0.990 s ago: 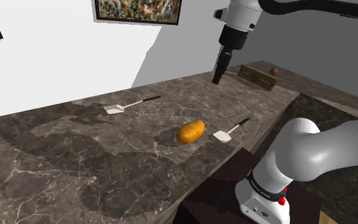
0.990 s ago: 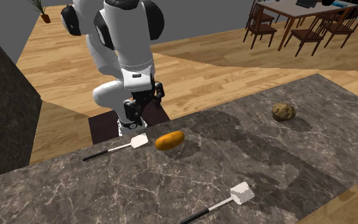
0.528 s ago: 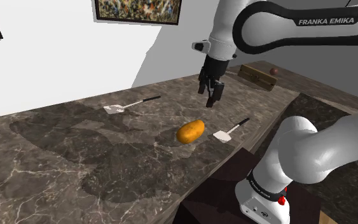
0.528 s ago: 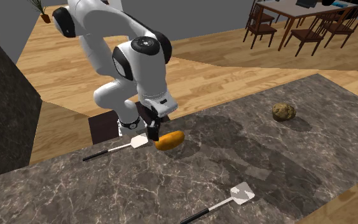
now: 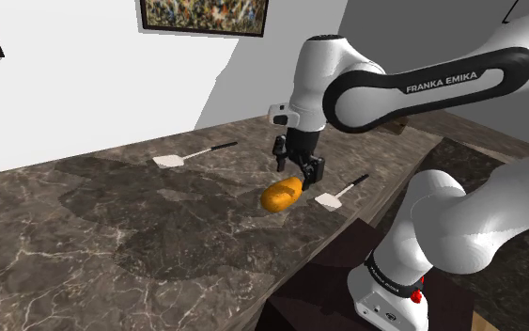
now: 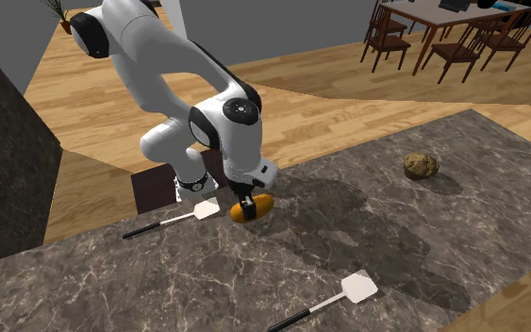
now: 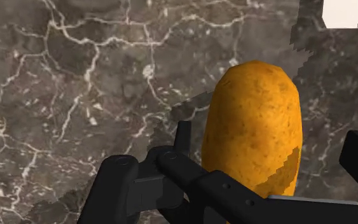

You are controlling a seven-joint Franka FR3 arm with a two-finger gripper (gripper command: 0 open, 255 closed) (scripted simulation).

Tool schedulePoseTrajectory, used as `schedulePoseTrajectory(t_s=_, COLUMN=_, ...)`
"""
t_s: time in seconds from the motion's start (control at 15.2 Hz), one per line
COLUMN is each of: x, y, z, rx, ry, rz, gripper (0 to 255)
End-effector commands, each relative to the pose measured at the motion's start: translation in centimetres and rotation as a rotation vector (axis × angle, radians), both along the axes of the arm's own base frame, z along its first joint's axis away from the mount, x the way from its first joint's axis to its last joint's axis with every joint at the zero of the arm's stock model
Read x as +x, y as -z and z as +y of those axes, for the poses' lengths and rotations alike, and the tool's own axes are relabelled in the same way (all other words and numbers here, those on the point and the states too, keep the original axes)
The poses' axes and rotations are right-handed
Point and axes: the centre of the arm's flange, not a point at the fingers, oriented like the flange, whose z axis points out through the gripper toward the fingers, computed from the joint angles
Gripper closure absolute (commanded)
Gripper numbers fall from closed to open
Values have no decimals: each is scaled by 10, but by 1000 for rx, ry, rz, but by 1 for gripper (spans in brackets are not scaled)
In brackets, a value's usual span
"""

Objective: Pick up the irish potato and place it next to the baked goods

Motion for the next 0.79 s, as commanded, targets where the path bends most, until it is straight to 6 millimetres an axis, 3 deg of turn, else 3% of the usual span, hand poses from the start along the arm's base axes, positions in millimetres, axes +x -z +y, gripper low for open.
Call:
schedulePoseTrajectory(t_s=0.0, x=-1, y=13, z=2, rx=0, ry=-20, rz=2, gripper=0)
schedulePoseTrajectory(t_s=0.33, x=-3, y=37, z=1, rx=0, ry=-20, rz=2, gripper=0)
schedulePoseTrajectory(t_s=0.73, x=-3, y=37, z=1, rx=0, ry=-20, rz=2, gripper=0)
